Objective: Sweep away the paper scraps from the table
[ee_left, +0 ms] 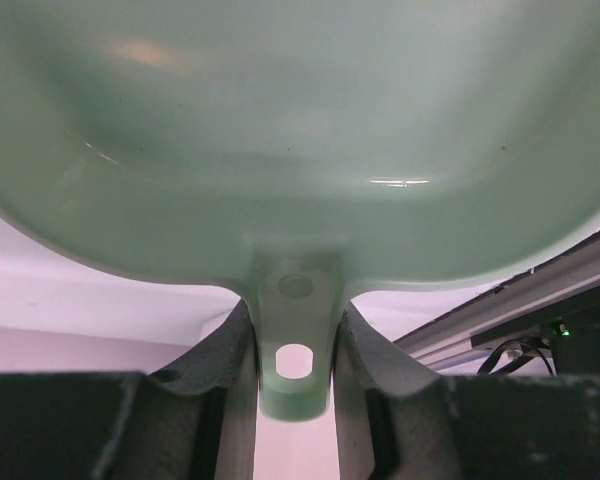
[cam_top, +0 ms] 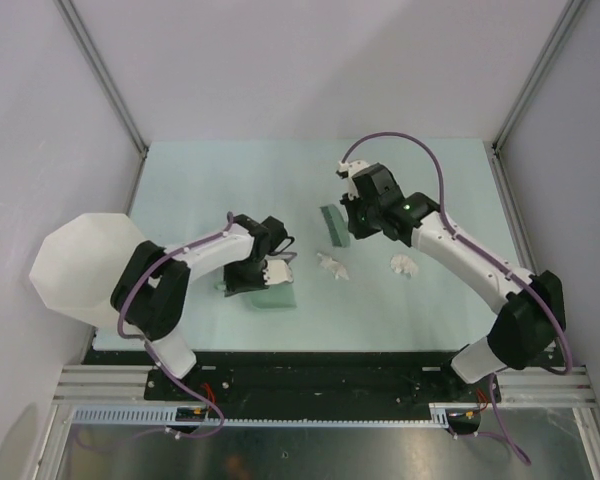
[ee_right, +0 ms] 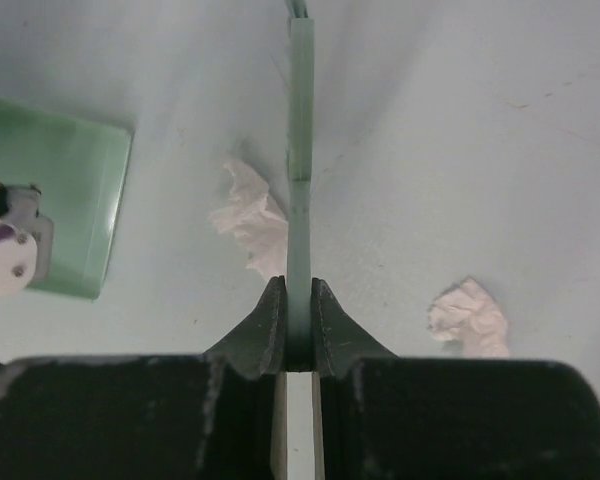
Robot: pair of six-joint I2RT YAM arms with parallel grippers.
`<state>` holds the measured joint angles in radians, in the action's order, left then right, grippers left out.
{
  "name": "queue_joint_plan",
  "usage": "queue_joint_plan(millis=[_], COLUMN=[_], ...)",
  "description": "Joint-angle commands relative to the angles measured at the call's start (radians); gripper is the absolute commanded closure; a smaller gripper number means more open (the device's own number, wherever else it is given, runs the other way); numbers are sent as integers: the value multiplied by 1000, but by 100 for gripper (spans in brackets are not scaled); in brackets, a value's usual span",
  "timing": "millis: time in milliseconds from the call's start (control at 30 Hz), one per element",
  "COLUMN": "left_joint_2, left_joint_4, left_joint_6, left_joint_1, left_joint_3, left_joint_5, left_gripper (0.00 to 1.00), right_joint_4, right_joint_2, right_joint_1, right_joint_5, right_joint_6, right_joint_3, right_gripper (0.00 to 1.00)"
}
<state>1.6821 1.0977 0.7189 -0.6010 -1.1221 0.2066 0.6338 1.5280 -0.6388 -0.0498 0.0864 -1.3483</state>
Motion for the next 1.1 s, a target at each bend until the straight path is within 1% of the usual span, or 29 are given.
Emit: queue_joint_plan(millis=[0,33,133,167,200,300,467,567,633,667,700,767,800,867,900,967,1033,1067], left_joint_2=[39,44,65,80,88,120,168,182,189,192,195,202,205,206,206,196,171,162], left_joint_4=[2,1,-1,-1,-1,-1,-10,-19,-24,-25,-28,-38,-41,-50,-55,-58,-59,-59], left_joint_6=[-39,-41,-47,-53,-53,-55,-62,-68,-70,-68,-68,-65,-64,-62,-61,-61,-52,-50], left_joint_1=[-36,-40,-52,-62,-66,-77,-79,-79,-79,-79,-79,-79,-77,-75,-74,-72,-69,-65], left_joint_3=[31,25,-2,-11,-21,-59,-100,-114,-120,-123,-127,-127,-130,-134,-139,-145,-148,-150], left_joint_5=[13,11,5,8,10,5,5,2,-9,-9,-10,-10,-10,-10,-16,-51,-85,-134], left_gripper=[100,100,100,100,100,100,100,100,100,100,100,100,100,100,100,100,100,100], right_joint_4=[73,99,222,257,318,389,397,360,314,243,203,102,84,55,55,67,84,111], right_joint_2=[-101,-107,-114,-112,-98,-59,43,113,142,143,139,114,106,74,61,25,1,-11], right_joint_1=[-8,-15,-48,-55,-64,-71,-73,-93,-117,-133,-142,-156,-156,-151,-144,-131,-110,-102], right_joint_5=[-178,-246,-353,-360,-363,-309,-262,-158,14,98,240,324,358,347,309,266,191,158], right_joint_6=[6,9,30,56,65,90,72,61,30,23,19,35,41,55,58,65,62,59], right_joint_3=[-74,-87,-112,-115,-120,-121,-135,-182,-204,-210,-209,-203,-203,-203,-201,-195,-186,-186], right_gripper=[100,100,100,100,100,100,100,100,100,100,100,100,100,100,100,100,100,100])
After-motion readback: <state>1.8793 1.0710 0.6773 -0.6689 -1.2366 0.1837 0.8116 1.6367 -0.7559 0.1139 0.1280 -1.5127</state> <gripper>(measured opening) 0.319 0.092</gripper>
